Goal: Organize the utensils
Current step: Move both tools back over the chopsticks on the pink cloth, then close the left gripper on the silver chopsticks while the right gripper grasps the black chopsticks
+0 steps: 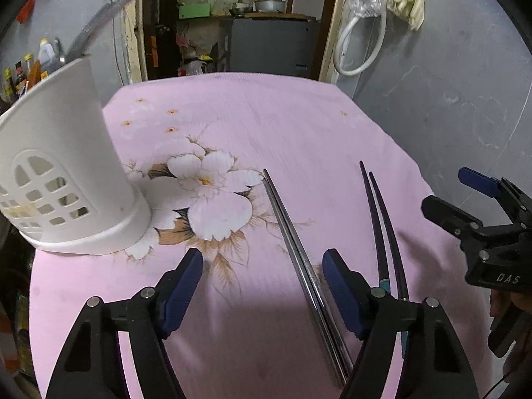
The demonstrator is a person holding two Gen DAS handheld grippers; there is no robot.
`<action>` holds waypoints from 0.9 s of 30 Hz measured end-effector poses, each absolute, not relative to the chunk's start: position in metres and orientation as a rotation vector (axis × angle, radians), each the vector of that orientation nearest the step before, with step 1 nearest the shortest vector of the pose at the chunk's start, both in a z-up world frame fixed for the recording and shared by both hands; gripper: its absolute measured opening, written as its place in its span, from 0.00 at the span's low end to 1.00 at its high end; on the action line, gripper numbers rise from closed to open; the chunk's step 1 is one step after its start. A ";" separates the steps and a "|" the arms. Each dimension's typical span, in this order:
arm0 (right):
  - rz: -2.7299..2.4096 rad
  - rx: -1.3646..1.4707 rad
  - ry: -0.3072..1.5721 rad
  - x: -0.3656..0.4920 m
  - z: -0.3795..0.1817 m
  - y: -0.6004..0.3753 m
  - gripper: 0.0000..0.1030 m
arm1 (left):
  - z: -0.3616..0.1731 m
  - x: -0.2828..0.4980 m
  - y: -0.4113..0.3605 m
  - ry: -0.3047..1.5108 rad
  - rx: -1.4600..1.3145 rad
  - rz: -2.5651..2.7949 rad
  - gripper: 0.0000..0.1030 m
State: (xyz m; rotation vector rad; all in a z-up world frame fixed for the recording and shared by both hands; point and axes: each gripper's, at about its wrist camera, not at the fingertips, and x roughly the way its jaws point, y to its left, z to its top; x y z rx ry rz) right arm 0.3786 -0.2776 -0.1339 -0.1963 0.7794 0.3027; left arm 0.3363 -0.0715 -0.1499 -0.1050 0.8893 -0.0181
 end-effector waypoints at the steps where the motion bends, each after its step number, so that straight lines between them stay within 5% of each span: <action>1: 0.307 -0.201 0.791 0.381 -0.137 -0.276 0.97 | -0.150 0.339 -0.072 0.895 -0.105 -0.019 0.68; 27: 0.355 -0.265 0.969 0.392 -0.162 -0.269 0.82 | -0.158 0.344 -0.066 0.946 -0.073 -0.028 0.60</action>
